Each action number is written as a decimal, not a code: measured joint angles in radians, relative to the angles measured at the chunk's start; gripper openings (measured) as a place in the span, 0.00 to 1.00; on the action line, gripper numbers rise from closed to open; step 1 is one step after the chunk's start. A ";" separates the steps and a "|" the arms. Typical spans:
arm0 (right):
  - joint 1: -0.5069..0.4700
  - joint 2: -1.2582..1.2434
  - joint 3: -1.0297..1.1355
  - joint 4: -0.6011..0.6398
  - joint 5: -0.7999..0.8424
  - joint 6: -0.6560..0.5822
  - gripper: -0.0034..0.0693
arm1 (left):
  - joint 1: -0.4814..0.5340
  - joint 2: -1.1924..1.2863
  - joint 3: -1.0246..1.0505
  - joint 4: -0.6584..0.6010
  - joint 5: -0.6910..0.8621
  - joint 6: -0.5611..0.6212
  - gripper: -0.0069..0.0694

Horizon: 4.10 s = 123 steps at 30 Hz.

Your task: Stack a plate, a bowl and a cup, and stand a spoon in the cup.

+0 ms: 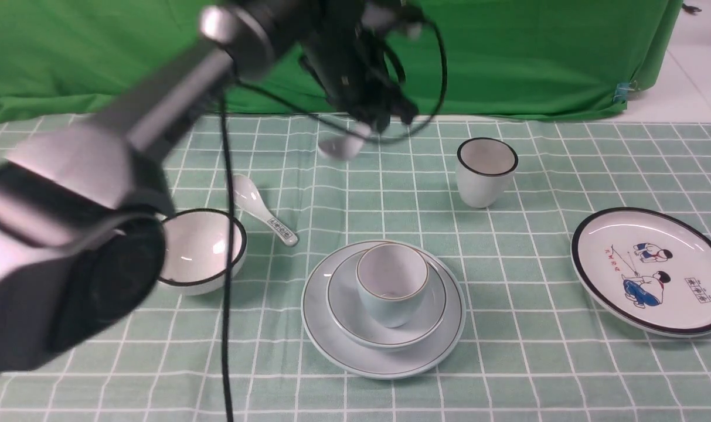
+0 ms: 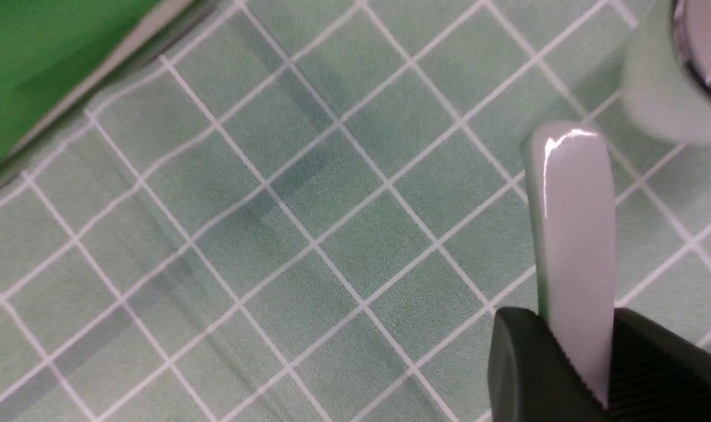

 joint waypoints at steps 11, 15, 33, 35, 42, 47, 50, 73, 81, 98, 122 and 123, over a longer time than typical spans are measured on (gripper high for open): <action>0.000 0.000 0.000 0.000 -0.007 0.000 0.08 | -0.003 -0.305 0.000 -0.135 0.047 -0.011 0.25; 0.000 0.000 0.000 0.000 -0.007 0.000 0.08 | -0.013 -0.353 0.018 -0.119 0.051 -0.010 0.25; 0.000 0.000 0.000 0.001 -0.038 -0.003 0.08 | -0.053 -0.870 1.321 -0.525 -1.093 0.190 0.25; 0.000 0.000 0.000 0.003 -0.040 -0.003 0.08 | -0.070 -0.872 1.373 -0.549 -1.205 0.210 0.25; 0.000 0.000 0.000 0.028 -0.045 -0.004 0.08 | -0.201 -0.779 1.458 -0.470 -1.448 0.217 0.25; 0.000 0.000 0.000 0.049 -0.045 -0.004 0.08 | -0.244 -0.686 1.458 -0.462 -1.534 0.149 0.25; 0.000 0.000 0.000 0.053 -0.045 -0.004 0.08 | -0.244 -0.625 1.458 -0.438 -1.593 0.062 0.25; 0.000 0.000 0.000 0.063 -0.069 -0.003 0.08 | -0.244 -0.521 1.462 -0.230 -1.617 -0.204 0.30; 0.000 0.000 0.000 0.068 -0.075 -0.003 0.08 | -0.244 -0.521 1.495 -0.227 -1.620 -0.204 0.42; 0.000 -0.309 0.181 0.196 -0.361 -0.147 0.08 | -0.244 -1.041 1.557 -0.175 -1.109 -0.151 0.11; -0.001 -1.160 0.892 0.200 -0.875 -0.157 0.16 | -0.244 -1.905 2.061 -0.167 -0.888 -0.212 0.10; -0.001 -1.160 0.892 0.201 -0.875 -0.157 0.16 | -0.244 -1.915 2.061 -0.167 -0.888 -0.212 0.10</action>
